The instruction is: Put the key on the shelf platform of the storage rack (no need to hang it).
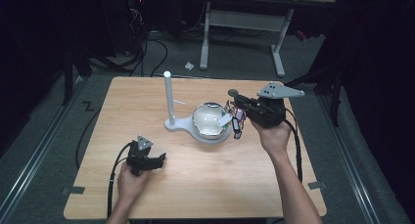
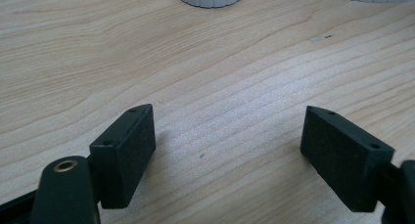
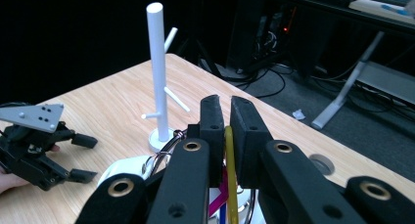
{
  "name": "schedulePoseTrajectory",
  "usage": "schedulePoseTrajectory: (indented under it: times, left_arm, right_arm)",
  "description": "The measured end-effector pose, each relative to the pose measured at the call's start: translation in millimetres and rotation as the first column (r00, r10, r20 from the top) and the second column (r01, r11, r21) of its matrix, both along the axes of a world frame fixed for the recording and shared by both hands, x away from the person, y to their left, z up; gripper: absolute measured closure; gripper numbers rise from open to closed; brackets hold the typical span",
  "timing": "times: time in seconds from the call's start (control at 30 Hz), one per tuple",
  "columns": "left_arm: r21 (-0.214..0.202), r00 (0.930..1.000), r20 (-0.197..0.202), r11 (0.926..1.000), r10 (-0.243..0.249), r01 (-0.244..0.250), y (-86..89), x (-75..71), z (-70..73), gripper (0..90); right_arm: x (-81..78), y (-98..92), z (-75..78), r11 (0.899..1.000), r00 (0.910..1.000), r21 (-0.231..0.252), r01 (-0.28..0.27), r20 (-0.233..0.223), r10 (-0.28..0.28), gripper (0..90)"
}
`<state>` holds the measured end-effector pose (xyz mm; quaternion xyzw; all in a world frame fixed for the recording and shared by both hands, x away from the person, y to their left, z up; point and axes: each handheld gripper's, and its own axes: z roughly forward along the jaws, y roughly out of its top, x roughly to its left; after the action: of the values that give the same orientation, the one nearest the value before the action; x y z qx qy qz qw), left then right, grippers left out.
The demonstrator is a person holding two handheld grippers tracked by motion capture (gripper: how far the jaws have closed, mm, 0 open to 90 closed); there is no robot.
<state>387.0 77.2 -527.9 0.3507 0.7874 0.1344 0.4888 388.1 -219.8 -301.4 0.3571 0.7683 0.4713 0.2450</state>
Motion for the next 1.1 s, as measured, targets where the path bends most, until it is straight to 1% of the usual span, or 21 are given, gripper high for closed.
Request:
schedulePoseTrajectory:
  times: [0.13, 0.4, 0.43, 0.53, 0.6, 0.7, 0.73, 0.8, 0.83, 0.9, 1.0, 1.03, 1.07, 1.1]
  left_arm:
    - [0.001, 1.0000, 0.000, 1.0000, -0.001, 0.001, 0.0, 0.0, 0.0, 21.0]
    - [0.001, 1.0000, 0.000, 1.0000, 0.000, 0.000, 0.0, 0.0, 0.0, 21.0]
    - [0.000, 1.0000, 0.000, 1.0000, 0.000, 0.000, 0.0, 0.0, 0.0, 21.0]
    - [-0.003, 1.0000, -0.004, 1.0000, 0.002, -0.002, -0.2, -0.1, 0.2, 21.0]
    - [-0.006, 1.0000, -0.004, 1.0000, 0.005, -0.005, -0.4, 0.0, 0.3, 21.0]
    - [-0.004, 1.0000, -0.002, 1.0000, 0.006, -0.006, -0.3, 0.1, 0.2, 21.0]
    - [0.009, 1.0000, 0.006, 1.0000, -0.001, 0.001, 0.6, 0.1, -0.4, 21.0]
    - [0.002, 1.0000, 0.002, 1.0000, 0.003, -0.003, 0.1, 0.1, -0.1, 21.0]
    - [-0.008, 0.9999, -0.004, 0.9999, 0.014, -0.014, -0.7, 0.1, 0.4, 21.0]
    - [-0.013, 0.9999, -0.009, 0.9998, 0.013, -0.013, -0.9, 0.0, 0.7, 21.0]
    - [-0.006, 0.9999, -0.004, 0.9999, 0.010, -0.010, -0.4, 0.0, 0.3, 21.0]
    - [0.005, 1.0000, -0.001, 1.0000, 0.001, -0.001, 0.4, -0.2, -0.1, 21.0]
    - [0.001, 1.0000, -0.002, 1.0000, 0.002, -0.002, 0.1, -0.2, 0.0, 21.0]
    - [0.008, 1.0000, 0.004, 1.0000, 0.000, 0.000, 0.5, 0.0, -0.4, 21.0]
  right_arm:
    - [5.8, 6.7, 1.9, 1.000, 0.9999, -0.006, -0.010, 0.000, 0.010, 85.0]
    - [23.8, 19.8, 2.2, 0.999, 0.9993, 0.013, -0.034, -0.018, 0.034, 85.0]
    - [27.1, 23.9, 4.4, 0.999, 0.9990, 0.004, -0.042, -0.012, 0.042, 85.0]
    - [29.5, 26.7, 6.2, 0.999, 0.9988, 0.009, -0.048, -0.011, 0.048, 85.0]
    - [33.5, 31.9, 7.0, 0.998, 0.9985, 0.013, -0.054, -0.010, 0.054, 85.0]
    - [36.5, 35.9, 5.7, 0.998, 0.9980, 0.016, -0.061, -0.016, 0.062, 85.0]
    - [38.5, 38.8, 4.6, 0.998, 0.9975, 0.013, -0.067, -0.021, 0.068, 85.0]
    - [41.5, 43.8, 3.0, 0.997, 0.9967, 0.002, -0.077, -0.025, 0.077, 85.0]
    - [43.6, 46.5, 1.7, 0.997, 0.9964, 0.005, -0.079, -0.029, 0.080, 85.0]
    - [44.8, 47.3, 0.9, 0.996, 0.9961, 0.008, -0.083, -0.028, 0.083, 85.0]
    - [49.2, 50.4, -3.5, 0.997, 0.9959, 0.019, -0.081, -0.038, 0.081, 85.0]
    - [51.7, 52.3, -6.5, 0.997, 0.9954, 0.019, -0.081, -0.049, 0.082, 85.0]
    - [51.7, 52.3, -6.5, 0.997, 0.9954, 0.019, -0.081, -0.049, 0.082, 85.0]
    - [53.4, 54.1, -8.6, 0.997, 0.9953, 0.011, -0.081, -0.052, 0.081, 85.0]
